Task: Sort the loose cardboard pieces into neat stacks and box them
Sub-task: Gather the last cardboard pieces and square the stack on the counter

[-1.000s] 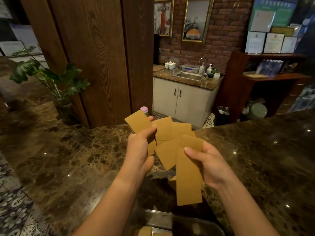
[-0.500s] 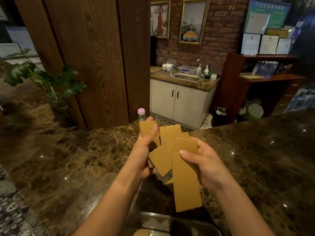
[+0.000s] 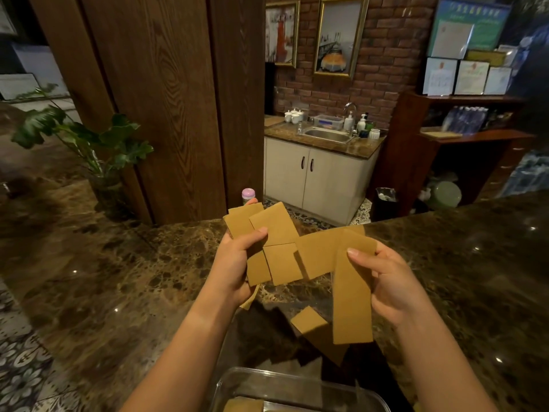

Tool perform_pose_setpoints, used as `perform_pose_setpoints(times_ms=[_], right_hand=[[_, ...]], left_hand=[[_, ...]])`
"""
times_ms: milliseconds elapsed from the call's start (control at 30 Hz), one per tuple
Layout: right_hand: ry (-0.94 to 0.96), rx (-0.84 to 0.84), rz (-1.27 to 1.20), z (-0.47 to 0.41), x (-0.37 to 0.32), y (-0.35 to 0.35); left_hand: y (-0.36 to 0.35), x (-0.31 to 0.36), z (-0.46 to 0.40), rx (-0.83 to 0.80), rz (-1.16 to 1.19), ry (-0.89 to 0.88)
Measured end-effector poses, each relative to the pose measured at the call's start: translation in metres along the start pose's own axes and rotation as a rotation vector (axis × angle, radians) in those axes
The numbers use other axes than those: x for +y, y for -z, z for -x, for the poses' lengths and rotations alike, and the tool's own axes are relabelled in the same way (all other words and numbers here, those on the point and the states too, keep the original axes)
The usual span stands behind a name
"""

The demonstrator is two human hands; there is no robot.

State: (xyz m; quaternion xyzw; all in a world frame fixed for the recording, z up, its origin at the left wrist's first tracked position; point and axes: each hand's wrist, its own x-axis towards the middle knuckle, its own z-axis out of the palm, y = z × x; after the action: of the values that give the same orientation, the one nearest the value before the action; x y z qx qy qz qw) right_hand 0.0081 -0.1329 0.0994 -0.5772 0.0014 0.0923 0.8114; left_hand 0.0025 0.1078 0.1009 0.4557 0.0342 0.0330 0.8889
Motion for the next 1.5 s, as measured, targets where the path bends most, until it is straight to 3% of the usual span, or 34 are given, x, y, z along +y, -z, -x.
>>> perform_pose_setpoints(times_ms=[100, 233, 467, 600, 767, 933, 1100, 1233, 1333, 1400, 1500], right_hand=[[-0.005, 0.002, 0.002, -0.003, -0.002, 0.004], [-0.041, -0.143, 0.100, 0.000, -0.004, -0.005], [-0.071, -0.179, 0.173, -0.005, 0.001, -0.034], [-0.032, -0.125, 0.127, -0.005, -0.004, -0.029], [0.084, 0.084, -0.025, -0.006, 0.001, -0.033], [0.055, 0.039, -0.142, 0.000, 0.009, -0.043], [-0.003, -0.021, 0.113, 0.004, 0.006, -0.031], [0.241, 0.044, 0.431, 0.005, -0.001, -0.018], [0.414, -0.165, 0.778, 0.010, -0.007, -0.019], [0.434, -0.289, 0.996, 0.010, -0.005, -0.020], [0.319, -0.305, 0.953, 0.010, -0.005, -0.021]], left_hand=[[-0.001, 0.000, -0.001, -0.021, 0.003, 0.010], [-0.006, -0.006, -0.001, -0.066, 0.012, 0.026], [-0.015, -0.025, 0.002, -0.212, 0.122, 0.339], [-0.003, -0.027, -0.006, -0.021, 0.157, 0.301], [-0.009, -0.030, 0.000, -0.044, 0.151, 0.201], [-0.019, -0.030, 0.005, 0.009, 0.113, 0.148], [-0.012, -0.024, 0.000, 0.141, 0.118, 0.064], [-0.008, -0.018, -0.002, 0.201, 0.087, -0.004], [-0.009, -0.015, -0.002, 0.199, 0.097, -0.006], [-0.010, -0.014, -0.001, 0.153, 0.109, 0.014], [-0.013, -0.014, 0.002, 0.051, 0.105, 0.052]])
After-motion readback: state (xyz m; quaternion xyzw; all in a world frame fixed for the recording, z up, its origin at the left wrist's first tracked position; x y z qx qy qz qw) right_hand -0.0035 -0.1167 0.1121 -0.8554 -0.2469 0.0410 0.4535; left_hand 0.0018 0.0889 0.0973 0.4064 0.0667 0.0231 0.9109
